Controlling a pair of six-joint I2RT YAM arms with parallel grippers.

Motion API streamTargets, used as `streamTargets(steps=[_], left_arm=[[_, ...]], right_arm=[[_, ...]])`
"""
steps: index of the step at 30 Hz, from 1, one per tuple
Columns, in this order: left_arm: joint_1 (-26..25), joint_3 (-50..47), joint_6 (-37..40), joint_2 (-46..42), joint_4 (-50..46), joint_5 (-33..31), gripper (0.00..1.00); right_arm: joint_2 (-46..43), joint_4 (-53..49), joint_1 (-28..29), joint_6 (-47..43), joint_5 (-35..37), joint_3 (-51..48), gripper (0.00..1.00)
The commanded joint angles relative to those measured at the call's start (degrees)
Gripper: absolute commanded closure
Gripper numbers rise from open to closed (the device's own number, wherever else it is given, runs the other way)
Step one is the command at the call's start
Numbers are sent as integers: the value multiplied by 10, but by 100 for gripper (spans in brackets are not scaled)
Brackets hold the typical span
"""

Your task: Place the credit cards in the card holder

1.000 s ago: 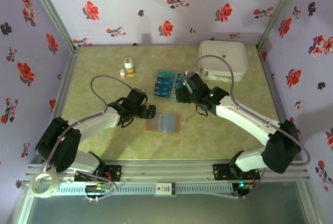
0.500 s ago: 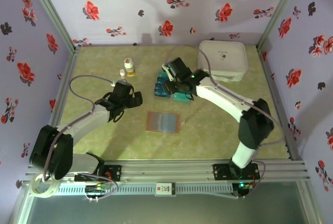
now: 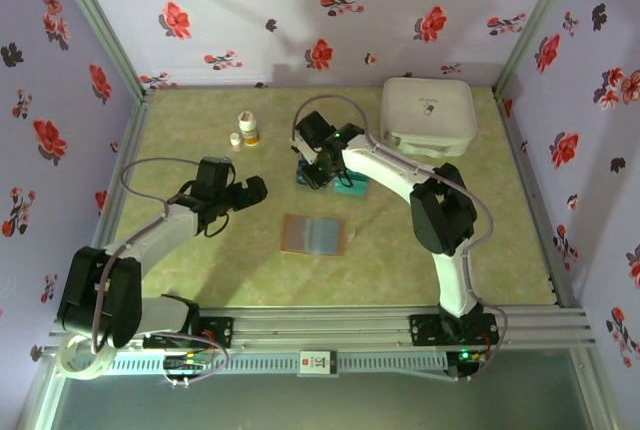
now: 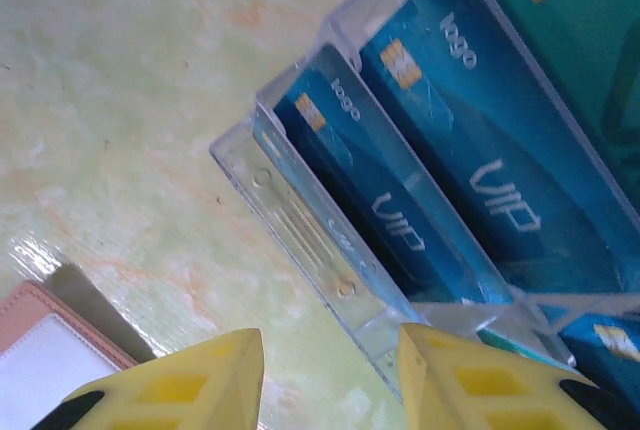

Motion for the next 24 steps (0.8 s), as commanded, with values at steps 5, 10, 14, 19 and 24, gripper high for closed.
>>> streamTargets(steps=[5, 10, 14, 19, 24], left_arm=[[9, -15, -6, -36, 5, 26, 0], [12, -12, -5, -35, 3, 26, 0], [12, -10, -6, -28, 4, 26, 0], [13, -9, -6, -26, 3, 26, 0], [13, -11, -7, -26, 4, 27, 0]], right_arm=[[38, -20, 0, -18, 8, 45, 60], [46, -17, 0, -27, 24, 47, 61], [55, -19, 0, -32, 27, 52, 62], [61, -19, 1, -34, 27, 53, 62], [68, -24, 4, -37, 24, 53, 64]])
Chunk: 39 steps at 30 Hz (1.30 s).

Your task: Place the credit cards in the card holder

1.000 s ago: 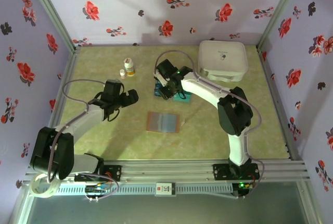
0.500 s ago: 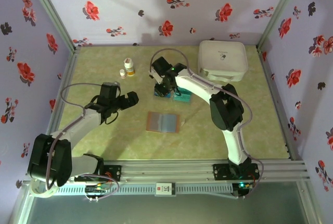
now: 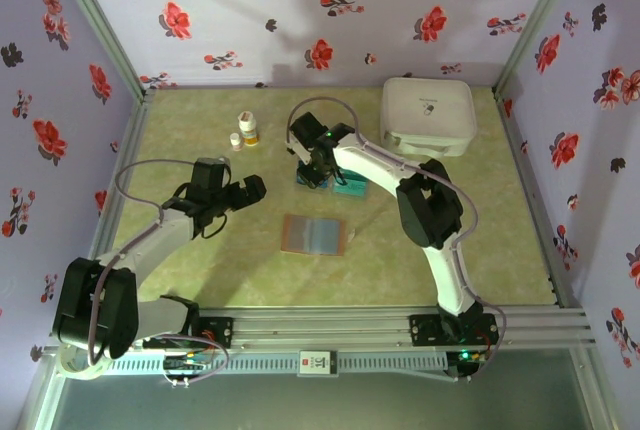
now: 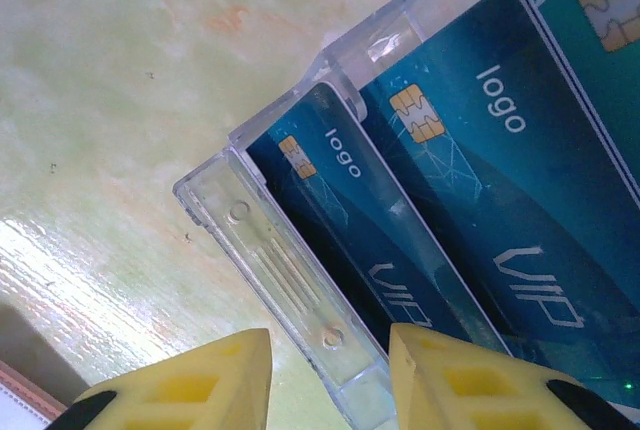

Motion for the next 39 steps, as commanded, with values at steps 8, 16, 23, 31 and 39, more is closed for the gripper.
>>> streamTargets(steps=[8, 16, 23, 31, 39], left_arm=[[8, -7, -4, 0, 0, 10, 0], [9, -12, -6, -4, 2, 9, 0], [9, -12, -9, -4, 2, 10, 0], [9, -9, -10, -1, 0, 11, 0], [9, -11, -12, -3, 0, 13, 0]], right_arm=[[22, -27, 15, -17, 6, 15, 68], [18, -35, 24, -21, 22, 22, 67], [-5, -29, 24, -26, 46, 27, 64], [12, -32, 25, -38, 67, 36, 63], [28, -26, 25, -40, 72, 36, 63]])
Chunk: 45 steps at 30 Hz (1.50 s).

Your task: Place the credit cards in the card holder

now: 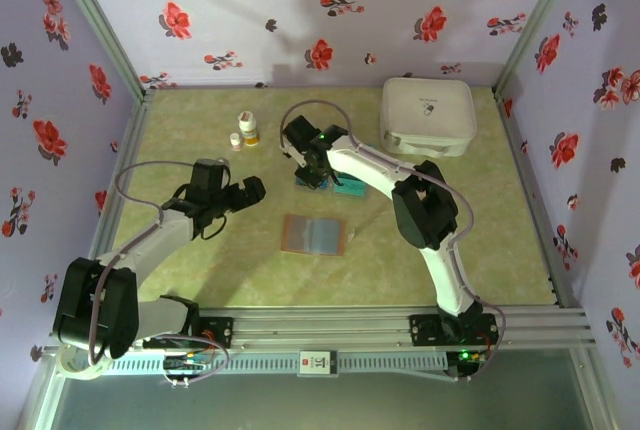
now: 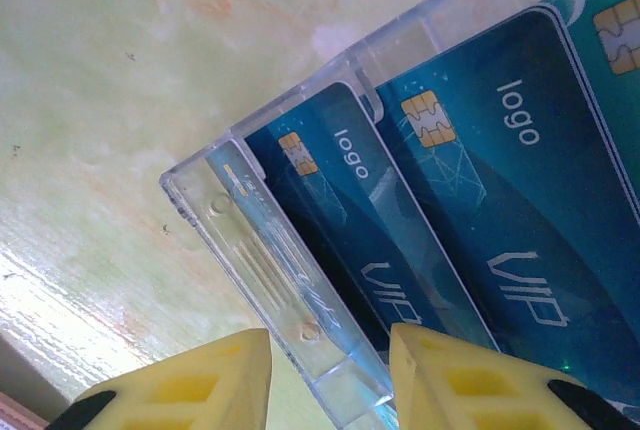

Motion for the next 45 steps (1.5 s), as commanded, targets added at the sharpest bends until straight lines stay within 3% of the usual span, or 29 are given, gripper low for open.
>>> streamTargets(steps=[1, 30, 45], left_arm=[[5, -5, -8, -3, -1, 10, 0], [5, -13, -14, 1, 6, 13, 0], [5, -14, -17, -1, 9, 14, 0]], right_arm=[[18, -5, 2, -13, 13, 16, 63], [36, -30, 7, -24, 3, 44, 72], [41, -35, 7, -43, -5, 45, 86]])
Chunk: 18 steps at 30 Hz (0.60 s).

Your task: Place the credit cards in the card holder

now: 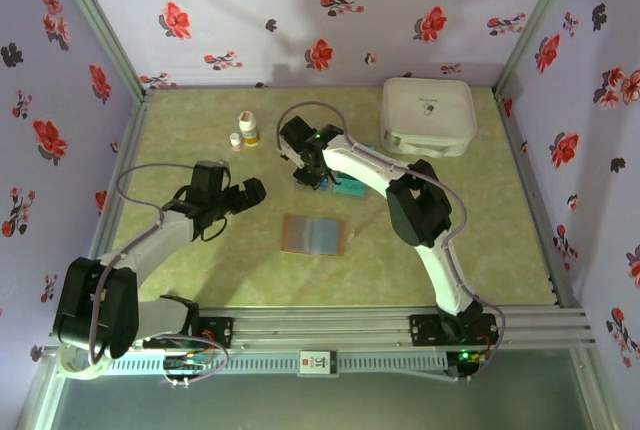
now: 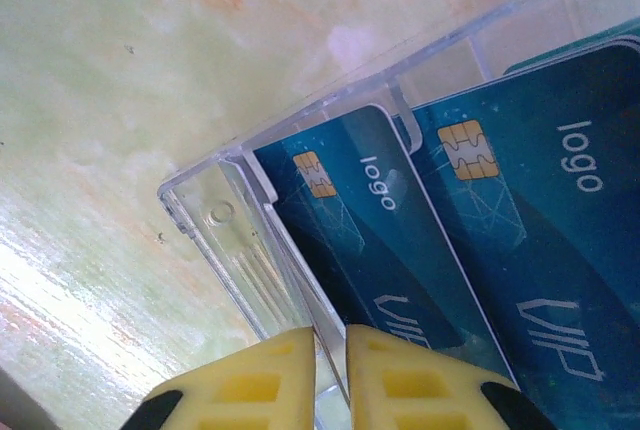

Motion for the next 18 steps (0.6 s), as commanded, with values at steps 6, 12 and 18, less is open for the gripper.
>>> streamTargets(steps=[6, 12, 18], left_arm=[[5, -5, -7, -4, 4, 9, 0], [5, -3, -7, -4, 1, 10, 0], [5, 1, -5, -2, -3, 10, 0]], right_arm=[[3, -9, 5, -47, -11, 17, 91], [-5, -8, 7, -72, -17, 23, 98], [-28, -10, 20, -95, -8, 29, 100]])
